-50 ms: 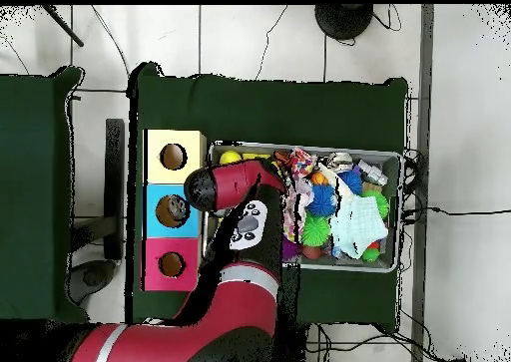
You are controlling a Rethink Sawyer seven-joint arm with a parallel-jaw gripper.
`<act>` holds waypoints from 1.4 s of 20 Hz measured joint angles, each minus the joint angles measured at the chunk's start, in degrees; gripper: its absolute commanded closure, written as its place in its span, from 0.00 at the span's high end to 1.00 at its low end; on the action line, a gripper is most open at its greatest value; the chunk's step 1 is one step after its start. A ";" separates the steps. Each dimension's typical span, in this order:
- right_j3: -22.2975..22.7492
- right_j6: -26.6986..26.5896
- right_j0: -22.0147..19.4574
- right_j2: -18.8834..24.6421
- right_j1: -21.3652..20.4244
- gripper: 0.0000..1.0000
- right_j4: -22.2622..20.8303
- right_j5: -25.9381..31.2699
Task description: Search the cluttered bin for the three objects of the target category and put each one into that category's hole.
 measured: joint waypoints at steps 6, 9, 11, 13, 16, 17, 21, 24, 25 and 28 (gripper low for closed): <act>-0.06 0.00 -0.09 -0.03 -0.08 1.00 0.01 -0.01; -0.06 0.00 -0.30 -0.02 -0.28 1.00 0.01 -0.01; -0.06 0.00 -0.43 -0.02 -0.38 1.00 0.01 -0.02; -0.06 0.00 -0.76 -0.02 -0.56 1.00 0.01 -0.02; -0.05 0.00 -1.26 -0.02 -0.83 1.00 -0.12 -0.13; -0.02 0.00 -1.49 -0.07 -0.95 1.00 -0.45 -0.12; 0.11 0.00 -2.72 -0.15 -1.33 1.00 -2.27 -0.14; 0.12 0.00 -3.84 -0.17 -1.74 1.00 -3.58 -0.13; 0.12 0.00 -4.59 -0.17 -2.10 1.00 -4.30 -0.13; 0.13 0.00 -6.03 -0.17 -2.93 1.00 -5.37 -0.13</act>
